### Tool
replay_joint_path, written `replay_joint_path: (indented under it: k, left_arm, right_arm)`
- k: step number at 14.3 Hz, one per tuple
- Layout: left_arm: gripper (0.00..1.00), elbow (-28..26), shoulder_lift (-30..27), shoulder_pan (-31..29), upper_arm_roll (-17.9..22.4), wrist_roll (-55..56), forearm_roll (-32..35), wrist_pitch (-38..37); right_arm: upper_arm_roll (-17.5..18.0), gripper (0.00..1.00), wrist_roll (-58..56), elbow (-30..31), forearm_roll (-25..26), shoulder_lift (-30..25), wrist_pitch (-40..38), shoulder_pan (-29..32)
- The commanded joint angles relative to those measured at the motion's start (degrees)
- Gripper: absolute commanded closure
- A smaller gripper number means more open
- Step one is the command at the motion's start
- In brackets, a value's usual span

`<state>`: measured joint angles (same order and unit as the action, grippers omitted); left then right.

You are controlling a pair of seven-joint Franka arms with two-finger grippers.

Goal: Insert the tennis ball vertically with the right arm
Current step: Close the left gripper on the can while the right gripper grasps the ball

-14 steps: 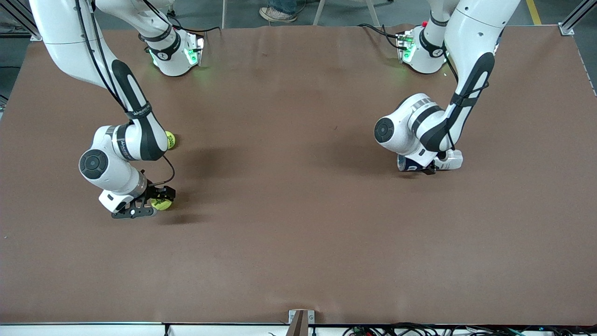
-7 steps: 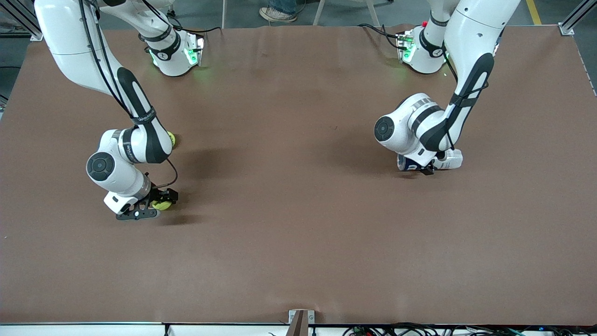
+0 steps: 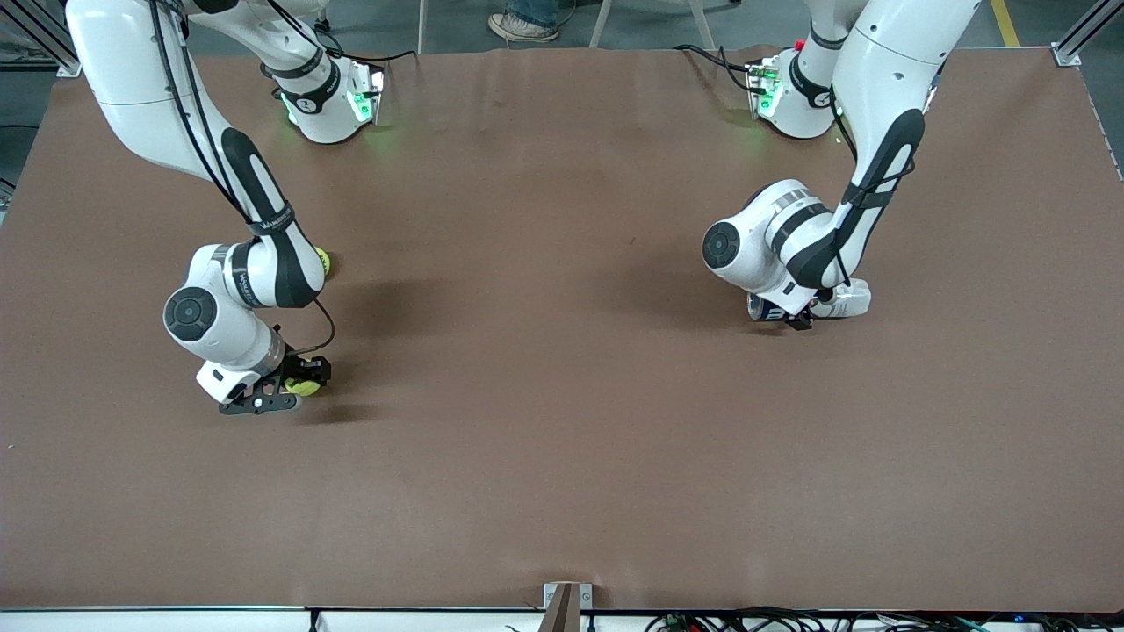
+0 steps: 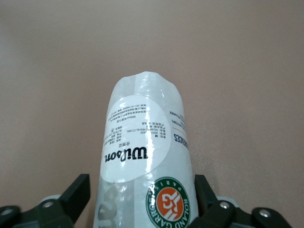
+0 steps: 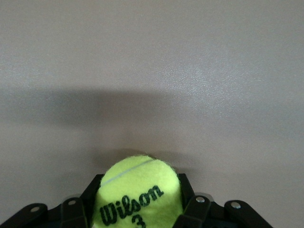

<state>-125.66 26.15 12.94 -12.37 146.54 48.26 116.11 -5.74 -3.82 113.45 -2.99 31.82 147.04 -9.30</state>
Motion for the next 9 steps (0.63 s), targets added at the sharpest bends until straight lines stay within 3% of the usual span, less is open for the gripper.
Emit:
replay_joint_path:
  k: [1,9]
  left_arm:
    - [0.19,0.24,1.01,0.16,0.07,1.46,1.22,0.78]
    - [0.20,3.31,0.13,-0.01,-0.37,-1.34,0.26,0.08]
  right_arm:
    - [-0.06,0.63,-0.13,-0.34,-0.09,-0.01,0.09,-0.37]
    - [-0.15,0.62,0.39,-1.39,0.00,-4.13,-2.09,-0.28]
